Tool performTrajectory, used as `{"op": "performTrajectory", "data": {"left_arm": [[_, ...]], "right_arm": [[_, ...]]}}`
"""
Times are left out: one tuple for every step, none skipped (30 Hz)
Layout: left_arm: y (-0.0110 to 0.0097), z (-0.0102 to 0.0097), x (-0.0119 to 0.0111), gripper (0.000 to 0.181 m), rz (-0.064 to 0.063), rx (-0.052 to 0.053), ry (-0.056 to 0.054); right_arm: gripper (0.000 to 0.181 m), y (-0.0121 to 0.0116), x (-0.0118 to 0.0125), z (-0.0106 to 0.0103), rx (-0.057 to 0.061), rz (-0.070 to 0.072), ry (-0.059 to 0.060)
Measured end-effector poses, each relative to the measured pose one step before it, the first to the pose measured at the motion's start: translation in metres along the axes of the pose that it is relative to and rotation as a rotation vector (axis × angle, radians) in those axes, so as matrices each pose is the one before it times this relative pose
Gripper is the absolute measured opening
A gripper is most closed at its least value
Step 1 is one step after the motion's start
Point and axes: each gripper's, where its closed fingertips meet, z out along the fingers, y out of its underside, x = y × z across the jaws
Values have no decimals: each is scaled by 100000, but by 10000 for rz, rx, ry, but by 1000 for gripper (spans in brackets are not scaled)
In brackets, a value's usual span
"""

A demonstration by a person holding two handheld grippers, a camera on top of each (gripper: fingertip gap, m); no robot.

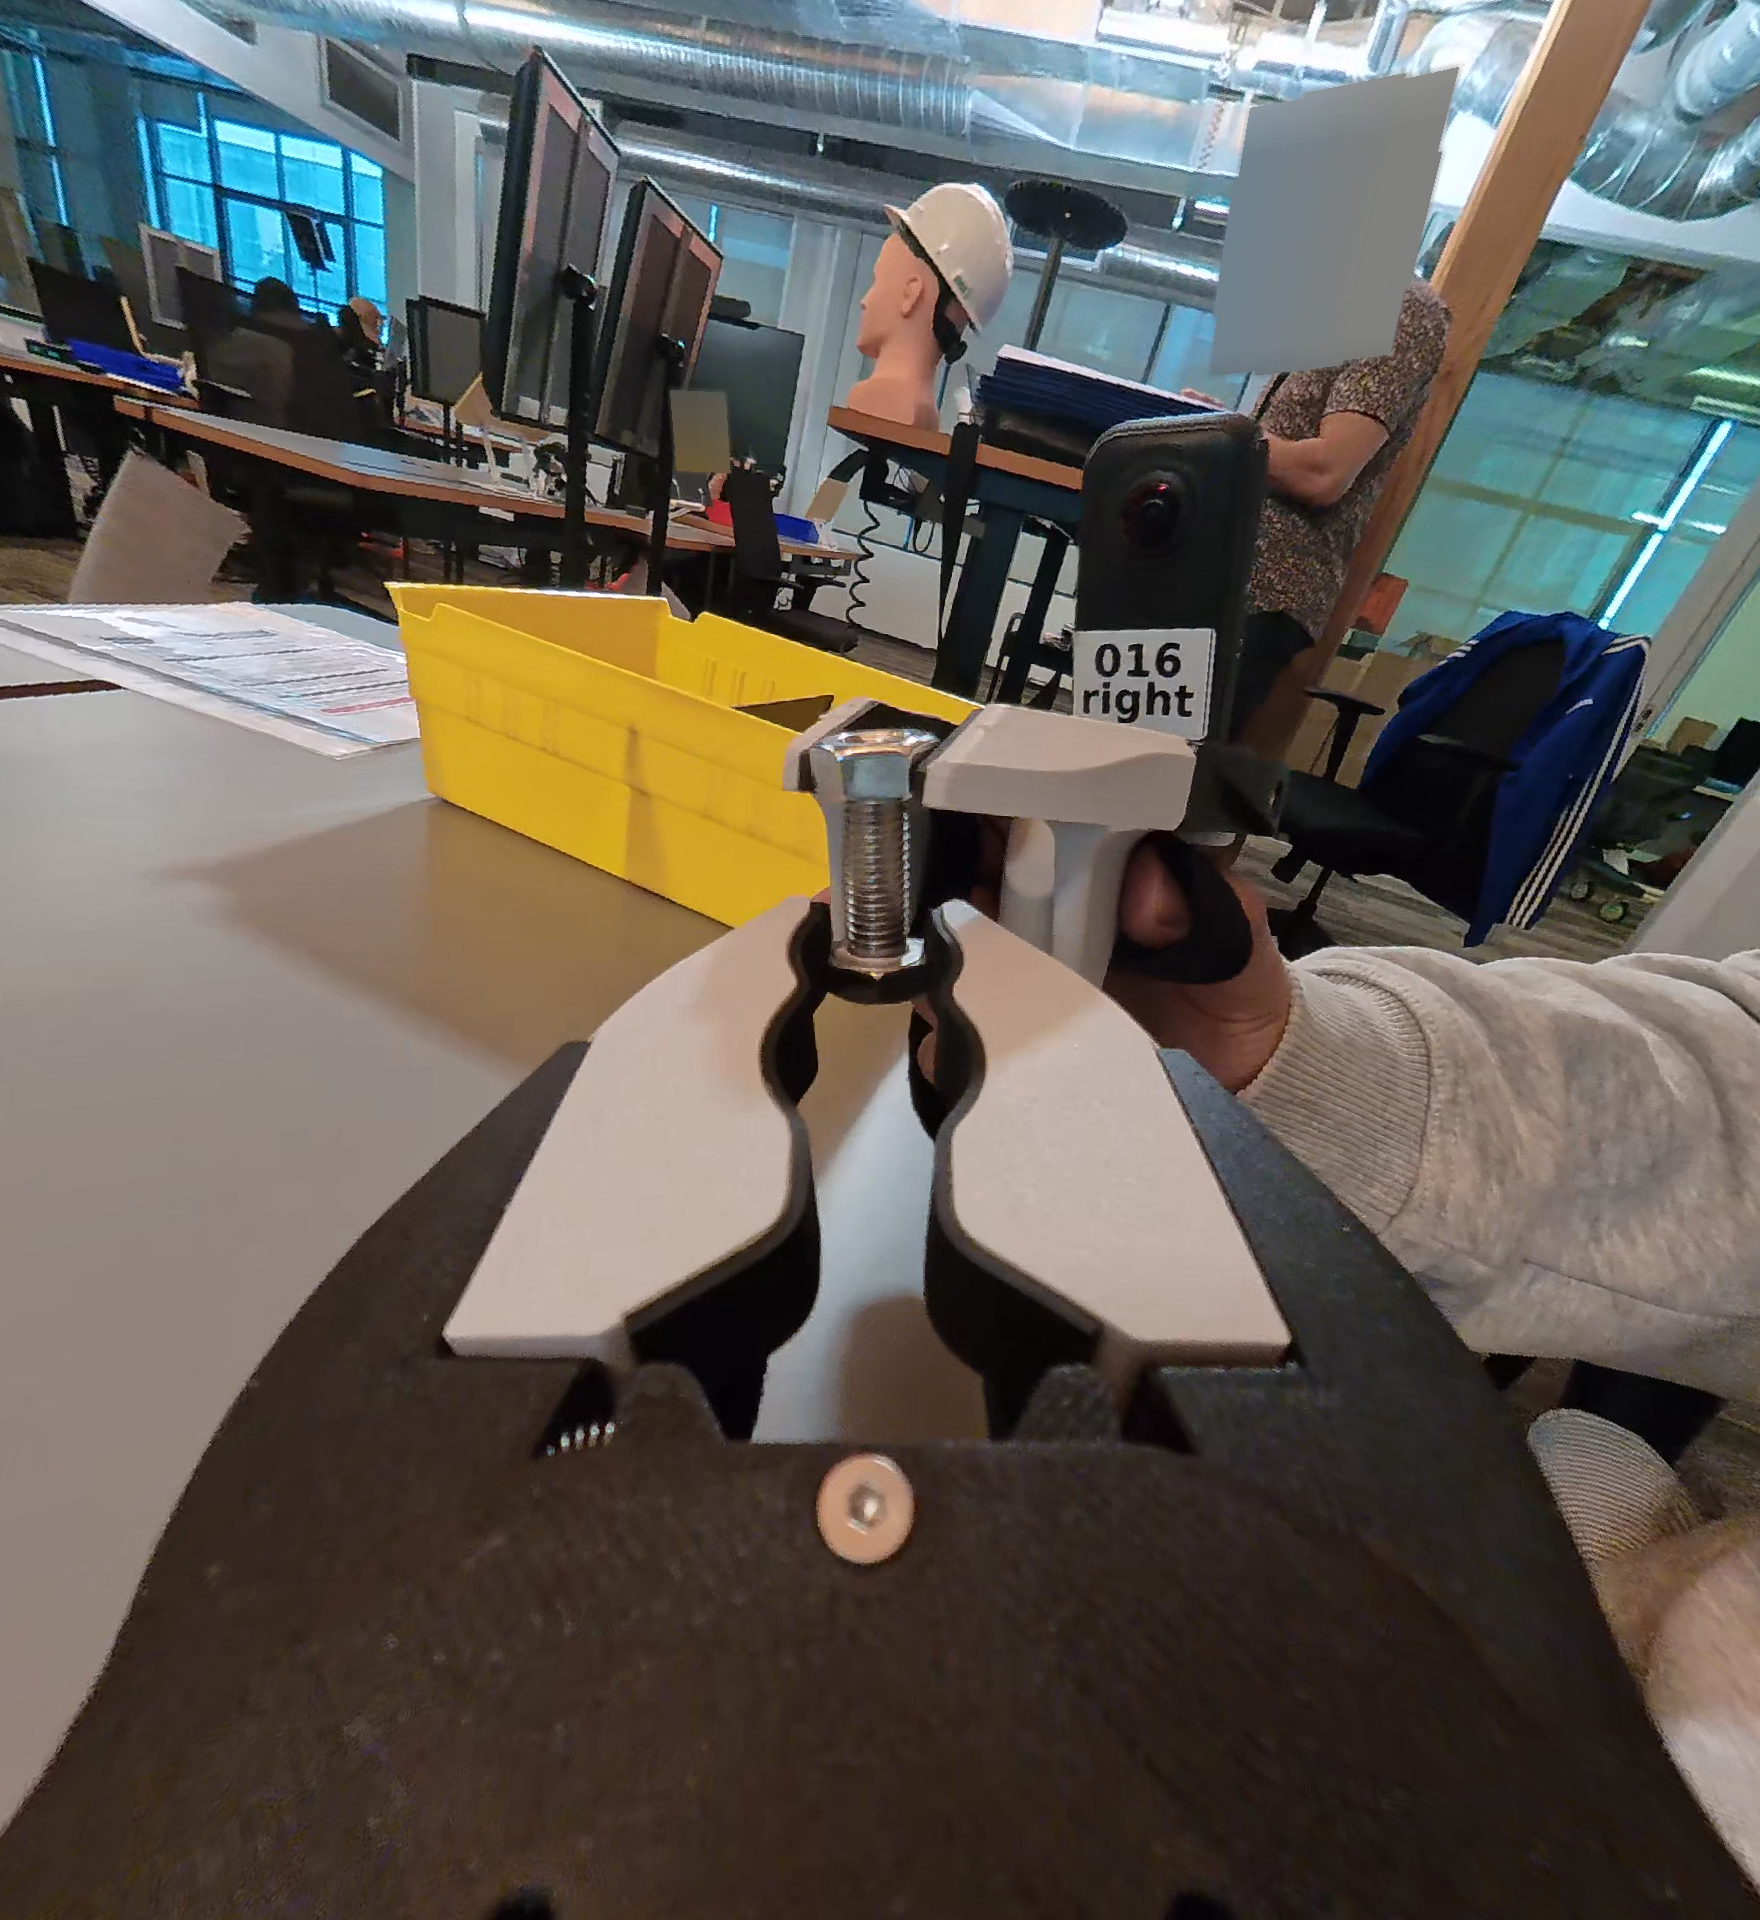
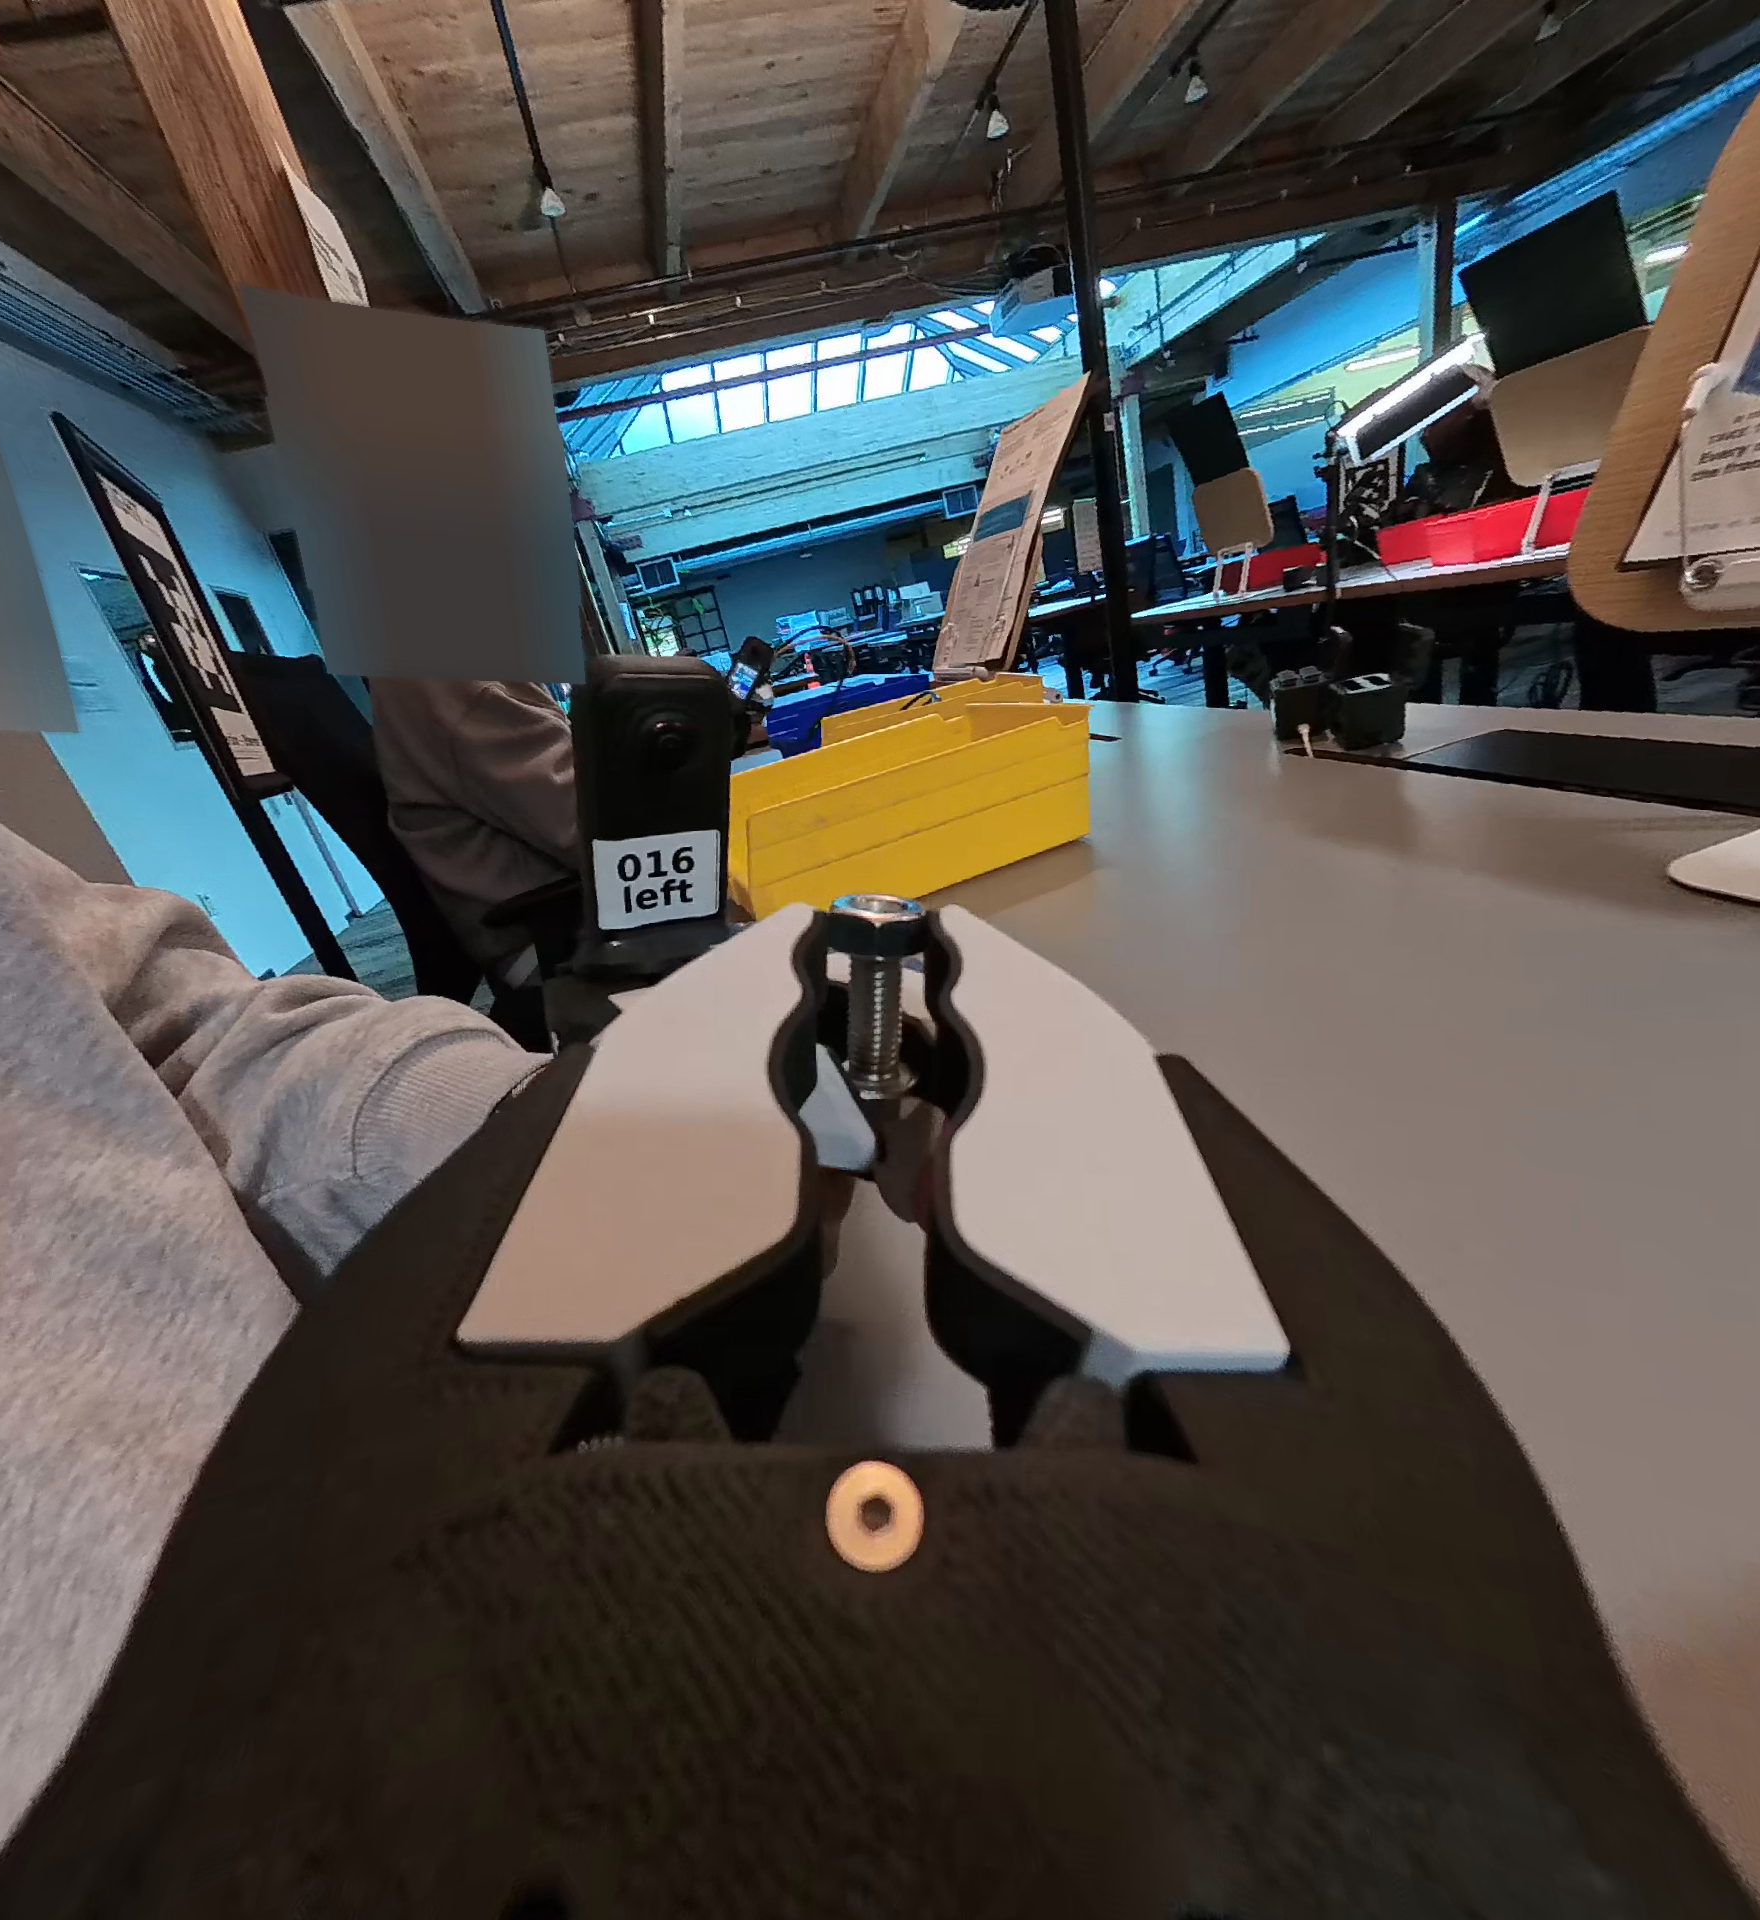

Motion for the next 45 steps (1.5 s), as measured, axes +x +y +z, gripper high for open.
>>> {"op": "performTrajectory", "data": {"left_arm": [[-17, -11, -23, 17, 2, 11, -12], [-13, -7, -16, 17, 14, 12, -17], [-33, -30, -56, 17, 16, 15, -35], [-42, -29, -67, 17, 6, 27, -38], [-55, -20, -81, 17, -3, 24, -34], [-57, -36, -91, 17, 11, 29, -54], [-56, -32, -107, 17, 26, 23, -68], [-32, -28, -85, 17, 21, 13, -47], [-16, -30, -44, 17, 1, 6, -18], [-21, -15, -52, 17, -6, 9, -22], [-12, -6, -41, 17, -8, 11, -15], [-7, -18, -33, 17, -13, 6, -10], [-19, -4, -19, 17, -17, 8, 2], [-10, -1, -15, 17, -12, 3, -1], [-18, -11, -17, 17, 3, 11, -7], [-13, -10, 11, 17, 3, 3, 4], [-19, -4, -3, 17, 1, 6, -1], [-11, -2, -5, 17, -3, 6, 4], [6, 11, 6, 17, 11, -8, -3], [5, 1, 0, 17, 20, 2, -13], [11, 2, 6, 17, 5, -6, -2], [10, 5, -8, 17, 2, -6, -7], [14, -3, -30, 17, 5, -3, -19], [4, 0, -41, 17, 1, -4, -24], [20, 8, -42, 17, -8, -9, -23], [48, -3, -57, 17, -11, -23, -34], [50, 12, -81, 17, -2, -30, -55], [81, 20, -80, 17, 3, -44, -54], [87, 28, -52, 17, 25, -51, -41], [83, 23, -1, 17, 61, -48, -22], [66, 24, 51, 17, 78, -43, -7], [72, 40, 69, 17, 80, -46, 3], [74, 34, 99, 17, 81, -46, 12], [58, 32, 86, 18, 85, -35, 6], [49, 39, 86, 18, 75, -31, 8], [52, 29, 74, 18, 56, -32, 17], [32, 15, 61, 18, 36, -22, 17], [-1, 8, 11, 18, 3, 3, 1], [-7, -6, 9, 18, -22, 9, 15], [-10, -7, 21, 18, -23, 3, 30], [6, -11, 1, 18, -14, -2, 21], [-2, 4, 18, 18, -8, 0, 17], [-4, -8, 43, 18, -11, 2, 30], [-12, 9, 42, 18, -15, 8, 32], [-30, -9, 40, 18, -13, 14, 27]], "right_arm": [[17, 10, 26, -5, -10, -37, 25], [17, -1, 35, -1, 0, -46, 34], [17, -18, 27, 2, 7, -47, 36], [17, -36, 35, -15, 21, -37, 33], [18, -94, 50, -34, 55, -18, 37], [19, -103, 90, -57, 66, 5, 46], [20, -92, 111, -58, 55, 13, 51], [21, -82, 105, -59, 42, 3, 53], [21, -55, 110, -45, 20, -9, 58], [21, -23, 83, -25, 6, -19, 55], [21, -19, 52, -20, 6, -23, 39], [21, -19, 56, -17, 4, -19, 37], [20, -11, 48, -21, 7, -17, 37], [20, -9, 55, -19, 4, -15, 36], [19, -25, 53, -24, 7, -17, 33], [18, -27, 73, -34, 6, -11, 48], [17, -25, 120, -36, 8, -7, 68], [15, 6, 145, -36, -7, 0, 85], [15, 60, 217, -36, -36, 9, 117], [13, 51, 201, -40, -34, 4, 118], [13, 7, 77, -21, 2, -4, 32], [13, -53, -30, -16, 25, 12, -26], [14, -72, -66, -19, 36, 3, -36], [16, -87, -123, -3, 43, -26, -49], [18, -89, -153, -2, 41, -43, -63], [19, -66, -166, 35, 26, -49, -61], [21, -9, -171, 46, -1, -60, -55], [22, 28, -174, 71, -28, -75, -44], [23, 90, -145, 103, -57, -91, -16], [24, 146, -130, 122, -93, -107, 0], [24, 174, -130, 139, -110, -124, 16], [24, 196, -88, 124, -122, -145, 43], [24, 178, -44, 129, -122, -153, 67], [24, 155, 16, 87, -103, -143, 95], [22, 119, 25, 54, -88, -119, 77], [22, 72, -3, 23, -49, -73, 28], [21, 32, 8, 4, -28, -19, 12], [19, 28, 40, -10, -16, 10, 11], [19, -11, 26, -32, 1, 16, -8], [18, -5, 11, -23, 12, 26, -22], [18, -20, -7, -5, 16, 38, -33], [18, -14, -19, -5, 19, 46, -39], [18, -6, -13, -7, 15, 35, -23], [18, -9, 2, -10, 9, 18, -19], [18, -23, -26, -14, 13, 18, -27]]}}
